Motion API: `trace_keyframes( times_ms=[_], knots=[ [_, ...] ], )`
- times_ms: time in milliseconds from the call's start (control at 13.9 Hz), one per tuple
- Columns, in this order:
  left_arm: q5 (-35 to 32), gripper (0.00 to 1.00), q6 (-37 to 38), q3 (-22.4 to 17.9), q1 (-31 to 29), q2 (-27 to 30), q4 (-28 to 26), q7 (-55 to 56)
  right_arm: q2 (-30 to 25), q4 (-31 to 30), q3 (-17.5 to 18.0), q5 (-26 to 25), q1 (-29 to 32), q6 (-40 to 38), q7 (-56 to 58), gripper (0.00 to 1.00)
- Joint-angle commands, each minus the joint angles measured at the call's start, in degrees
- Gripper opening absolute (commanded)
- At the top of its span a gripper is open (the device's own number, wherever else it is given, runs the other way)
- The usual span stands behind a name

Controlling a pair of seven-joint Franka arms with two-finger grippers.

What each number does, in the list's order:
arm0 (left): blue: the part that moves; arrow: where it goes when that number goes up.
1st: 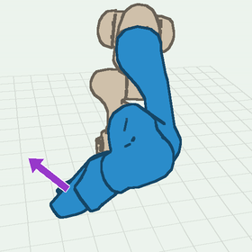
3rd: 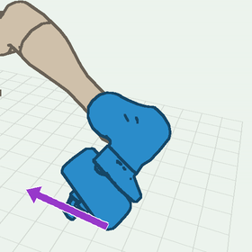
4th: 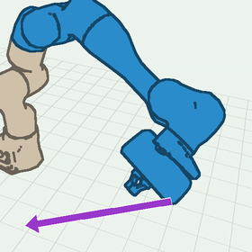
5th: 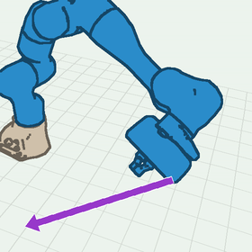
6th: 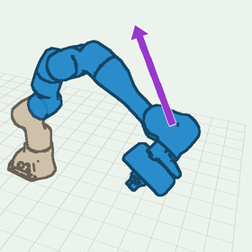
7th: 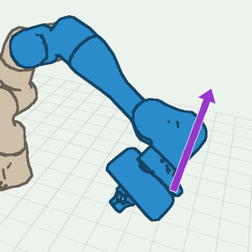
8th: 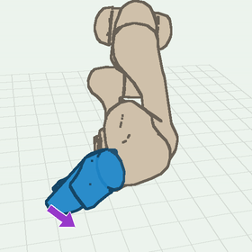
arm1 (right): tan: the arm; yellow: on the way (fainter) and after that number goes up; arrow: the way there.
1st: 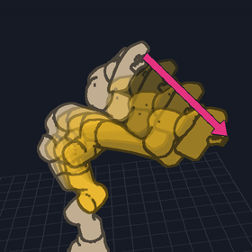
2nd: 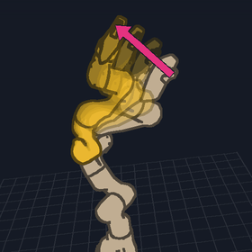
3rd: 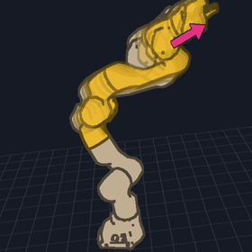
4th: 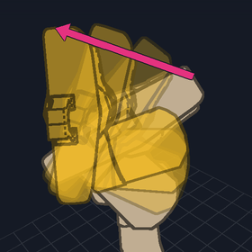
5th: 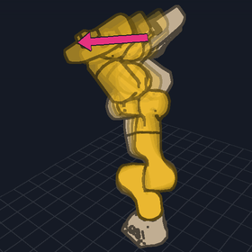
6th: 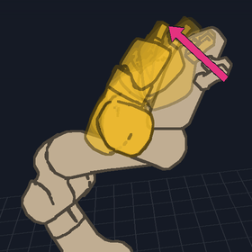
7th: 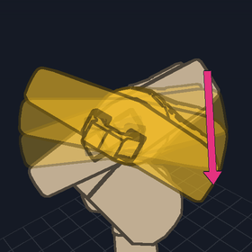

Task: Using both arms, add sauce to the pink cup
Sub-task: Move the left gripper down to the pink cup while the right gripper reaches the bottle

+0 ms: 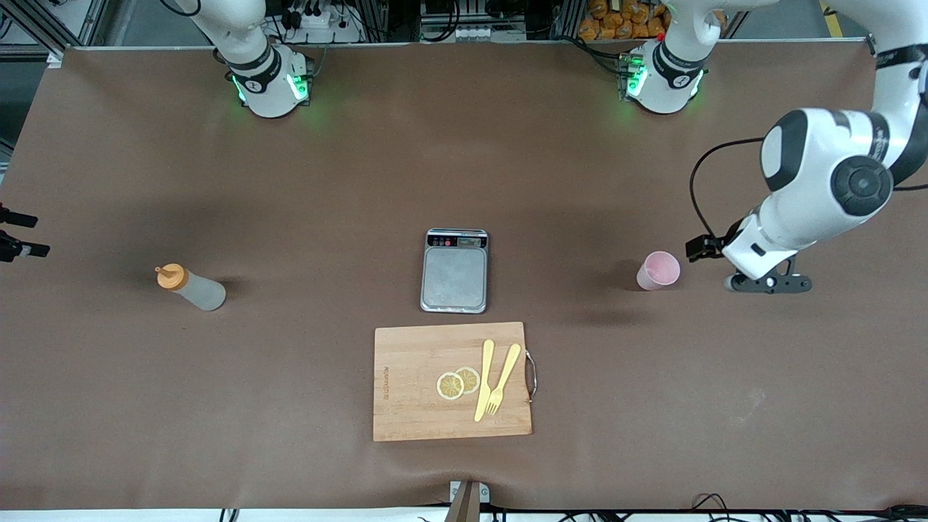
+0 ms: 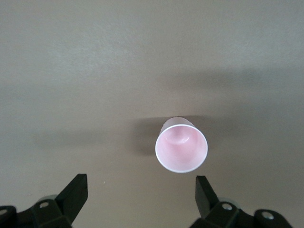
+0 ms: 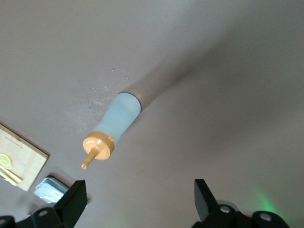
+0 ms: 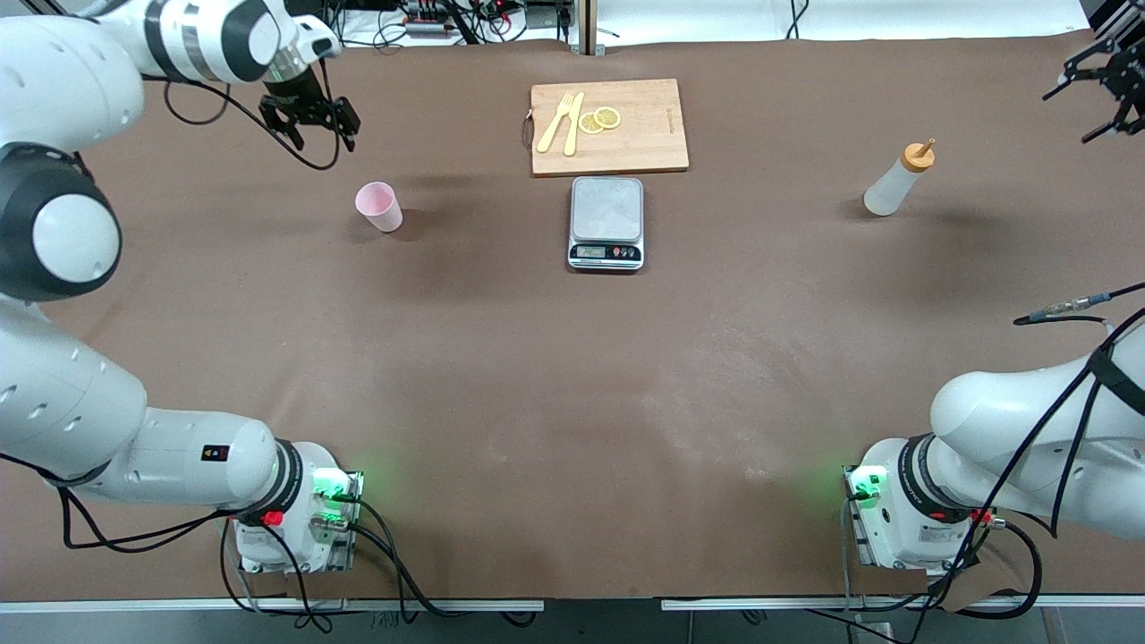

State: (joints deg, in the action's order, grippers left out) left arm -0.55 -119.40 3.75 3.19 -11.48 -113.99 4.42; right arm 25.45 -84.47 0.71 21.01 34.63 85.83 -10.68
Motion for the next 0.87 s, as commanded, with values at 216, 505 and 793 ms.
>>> trace_keyframes(
  times_ms=[216,505,793],
  knots=[
    [0.9,1.0,-8.6,0.2,-0.5,-4.2,-4.7,-1.2,11.5,2.7,1.0,9.0,4.1,-0.6,-10.6,1.0],
    [0.8,1.0,-11.4,0.2,-0.4,-6.9,-6.3,-1.2,17.0,3.0,1.0,15.7,5.4,-0.7,-15.2,1.0],
    [0.8,1.0,-13.0,0.2,0.0,-9.8,-6.2,-1.2,24.1,3.1,1.0,22.8,6.9,-4.1,-24.4,1.0]
  ],
)
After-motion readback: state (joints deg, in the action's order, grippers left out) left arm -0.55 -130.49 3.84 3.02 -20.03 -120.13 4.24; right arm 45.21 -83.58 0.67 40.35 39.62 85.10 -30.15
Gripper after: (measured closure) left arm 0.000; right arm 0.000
